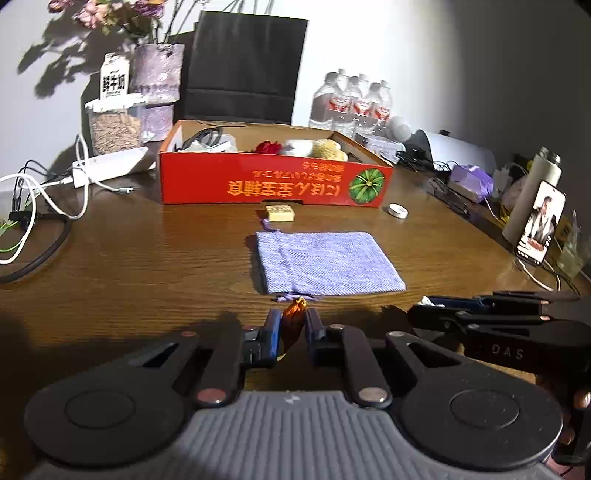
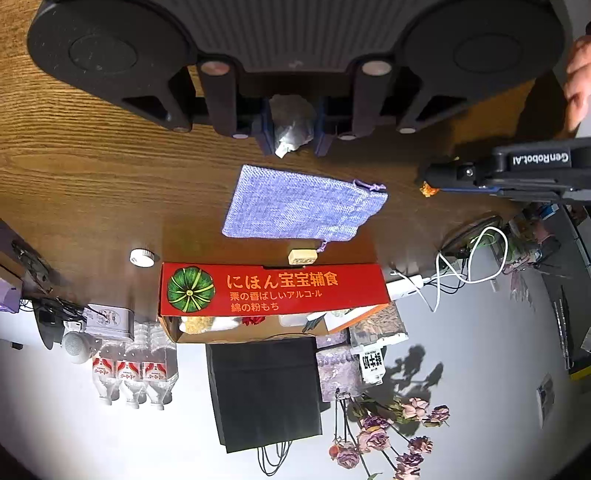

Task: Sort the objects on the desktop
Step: 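Carry the orange trinket and clear plastic into the cardboard box and open both tools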

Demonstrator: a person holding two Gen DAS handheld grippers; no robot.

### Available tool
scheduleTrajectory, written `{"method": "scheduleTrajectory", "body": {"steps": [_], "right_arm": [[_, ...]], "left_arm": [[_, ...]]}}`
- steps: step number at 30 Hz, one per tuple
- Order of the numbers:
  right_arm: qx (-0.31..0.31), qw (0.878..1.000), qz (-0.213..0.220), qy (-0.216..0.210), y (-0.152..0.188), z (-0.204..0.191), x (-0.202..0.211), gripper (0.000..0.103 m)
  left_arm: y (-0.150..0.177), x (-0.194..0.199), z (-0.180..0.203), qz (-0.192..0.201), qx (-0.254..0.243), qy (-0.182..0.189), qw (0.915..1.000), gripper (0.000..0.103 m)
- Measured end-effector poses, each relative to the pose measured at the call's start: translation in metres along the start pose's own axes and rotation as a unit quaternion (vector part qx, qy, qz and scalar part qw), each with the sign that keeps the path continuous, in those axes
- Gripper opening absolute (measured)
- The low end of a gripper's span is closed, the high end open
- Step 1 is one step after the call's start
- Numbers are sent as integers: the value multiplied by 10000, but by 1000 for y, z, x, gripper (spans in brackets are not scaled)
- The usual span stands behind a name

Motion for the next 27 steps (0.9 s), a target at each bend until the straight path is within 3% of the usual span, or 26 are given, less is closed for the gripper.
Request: {"method": "scheduleTrajectory", "body": {"steps": [9, 13, 17, 22, 27], "right_arm": [[16, 10000, 29, -18, -7, 4, -5, 22], [-6, 9999, 153, -78, -29, 13, -9, 22], [99, 9990, 429, -119, -72, 26, -16, 22], [225, 9972, 714, 36, -142, 49, -42, 22], [122, 9983, 572, -62, -201, 74, -96, 22]], "left_arm": [[-7, -5, 0, -5, 80, 76, 9999, 15], [-20, -11, -3, 34, 101, 86, 9999, 15], [-64, -22, -6, 274, 21, 222, 9994, 15], [-142, -42, -14, 811, -302, 87, 9962, 15], [-209, -93, -22, 611, -197, 229, 9977, 15]]}}
Point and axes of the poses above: each gripper's, at about its wrist camera, not at the fingertips, and x roughly against the way its jaws point, z to its right, y to its underside, the point moved 8 cm from there along -x, roughly the way its jaws point, and after that the axes turned 9 degrees about x, right-handed, at the moved point
